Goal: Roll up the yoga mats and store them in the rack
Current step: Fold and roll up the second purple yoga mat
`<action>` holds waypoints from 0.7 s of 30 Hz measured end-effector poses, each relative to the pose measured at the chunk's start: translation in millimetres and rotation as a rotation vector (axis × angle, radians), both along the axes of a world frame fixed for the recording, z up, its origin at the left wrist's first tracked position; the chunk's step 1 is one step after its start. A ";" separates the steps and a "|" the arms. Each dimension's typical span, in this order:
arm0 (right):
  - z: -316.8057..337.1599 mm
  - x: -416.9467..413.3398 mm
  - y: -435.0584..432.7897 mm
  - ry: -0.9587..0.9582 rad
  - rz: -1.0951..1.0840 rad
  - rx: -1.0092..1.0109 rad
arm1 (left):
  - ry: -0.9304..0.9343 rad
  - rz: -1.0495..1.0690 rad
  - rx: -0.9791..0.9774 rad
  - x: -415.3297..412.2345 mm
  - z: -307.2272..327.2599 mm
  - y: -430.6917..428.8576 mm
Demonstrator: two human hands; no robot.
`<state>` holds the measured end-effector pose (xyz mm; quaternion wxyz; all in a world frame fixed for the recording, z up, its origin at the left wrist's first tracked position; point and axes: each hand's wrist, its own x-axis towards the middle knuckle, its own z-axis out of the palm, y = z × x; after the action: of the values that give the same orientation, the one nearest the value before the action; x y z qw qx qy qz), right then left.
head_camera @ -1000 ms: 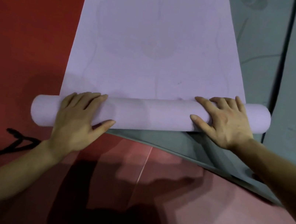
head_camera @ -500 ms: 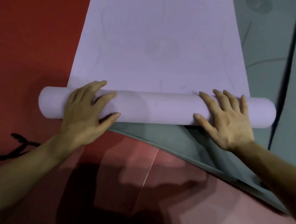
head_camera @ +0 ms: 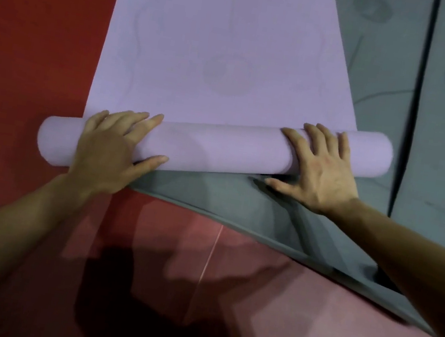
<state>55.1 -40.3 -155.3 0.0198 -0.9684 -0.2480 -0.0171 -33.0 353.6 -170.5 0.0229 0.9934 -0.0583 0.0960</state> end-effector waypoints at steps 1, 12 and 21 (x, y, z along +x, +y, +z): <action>-1.5 4.6 0.1 0.000 0.011 -0.026 | 0.002 -0.009 0.023 3.5 -0.4 1.3; -1.1 5.1 -4.4 -0.067 0.058 0.005 | 0.014 -0.054 0.060 -2.3 10.3 -3.5; -0.8 -61.6 -36.1 -0.035 0.150 0.087 | 0.148 -0.015 -0.018 -78.7 24.4 -16.2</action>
<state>-6.5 -76.4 -156.1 0.0586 -0.9449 -0.3191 -0.0434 -111.8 337.4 -146.1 0.0367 0.9971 -0.0632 0.0224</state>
